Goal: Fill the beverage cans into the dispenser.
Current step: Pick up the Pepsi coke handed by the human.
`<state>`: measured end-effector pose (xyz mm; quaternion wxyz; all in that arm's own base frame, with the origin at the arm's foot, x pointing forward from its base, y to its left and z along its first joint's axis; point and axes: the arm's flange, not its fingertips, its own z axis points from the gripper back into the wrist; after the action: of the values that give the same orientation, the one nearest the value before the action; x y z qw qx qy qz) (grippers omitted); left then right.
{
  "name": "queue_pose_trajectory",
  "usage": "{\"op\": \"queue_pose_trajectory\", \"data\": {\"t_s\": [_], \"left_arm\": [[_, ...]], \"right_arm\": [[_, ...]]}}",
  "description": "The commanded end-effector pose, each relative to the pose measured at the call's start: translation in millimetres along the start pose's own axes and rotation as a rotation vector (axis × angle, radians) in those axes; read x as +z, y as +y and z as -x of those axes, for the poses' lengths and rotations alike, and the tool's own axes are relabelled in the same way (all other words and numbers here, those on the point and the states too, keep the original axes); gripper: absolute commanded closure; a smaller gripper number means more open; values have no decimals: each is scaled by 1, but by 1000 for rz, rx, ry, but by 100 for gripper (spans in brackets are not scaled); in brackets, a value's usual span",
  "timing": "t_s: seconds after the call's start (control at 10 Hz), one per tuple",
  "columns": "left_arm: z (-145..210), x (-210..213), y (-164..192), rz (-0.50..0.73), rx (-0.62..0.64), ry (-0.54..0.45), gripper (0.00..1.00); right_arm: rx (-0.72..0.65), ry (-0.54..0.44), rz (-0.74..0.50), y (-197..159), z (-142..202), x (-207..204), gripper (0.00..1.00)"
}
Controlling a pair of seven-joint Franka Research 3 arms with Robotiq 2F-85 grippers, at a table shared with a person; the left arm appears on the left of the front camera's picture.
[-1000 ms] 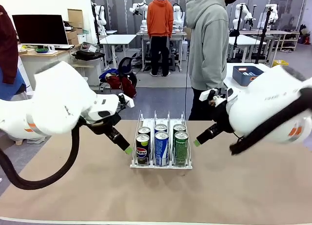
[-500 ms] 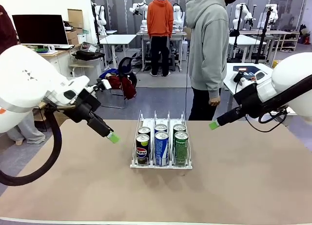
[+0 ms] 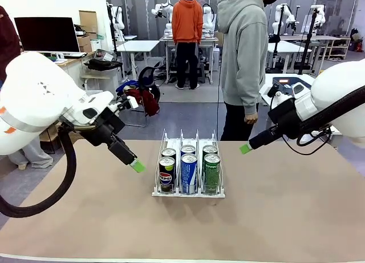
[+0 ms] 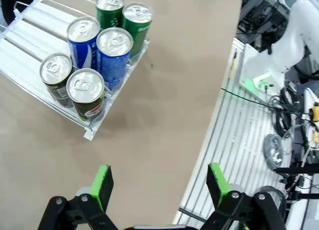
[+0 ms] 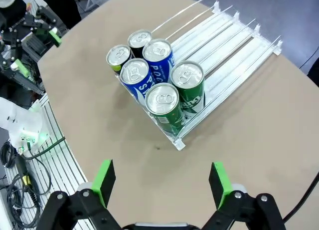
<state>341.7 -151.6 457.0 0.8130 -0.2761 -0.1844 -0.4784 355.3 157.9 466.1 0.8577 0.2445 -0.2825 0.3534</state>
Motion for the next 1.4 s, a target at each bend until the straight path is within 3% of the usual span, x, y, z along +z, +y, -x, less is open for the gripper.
{"op": "queue_pose_trajectory", "data": {"t_s": [0.0,0.3,0.6,0.9,1.0,1.2,1.3], "left_arm": [[-10,50,0,233,2,-52,0],[-24,109,-5,190,-61,-120,0],[-30,169,-19,-114,-169,-199,0],[-36,214,-18,-302,-174,-203,0],[-38,222,-18,-367,-143,-174,0],[-43,226,-14,-325,-143,-173,0],[-37,230,-18,-344,-178,-202,0]], "right_arm": [[29,30,-118,4,-20,51,0],[37,26,-111,3,-50,113,0],[61,-43,-7,-1,-59,183,0],[106,-8,46,0,-62,226,0],[94,-13,69,-2,-63,236,0],[88,-46,96,-2,-63,244,0],[86,-79,49,-5,-55,220,0]]}}
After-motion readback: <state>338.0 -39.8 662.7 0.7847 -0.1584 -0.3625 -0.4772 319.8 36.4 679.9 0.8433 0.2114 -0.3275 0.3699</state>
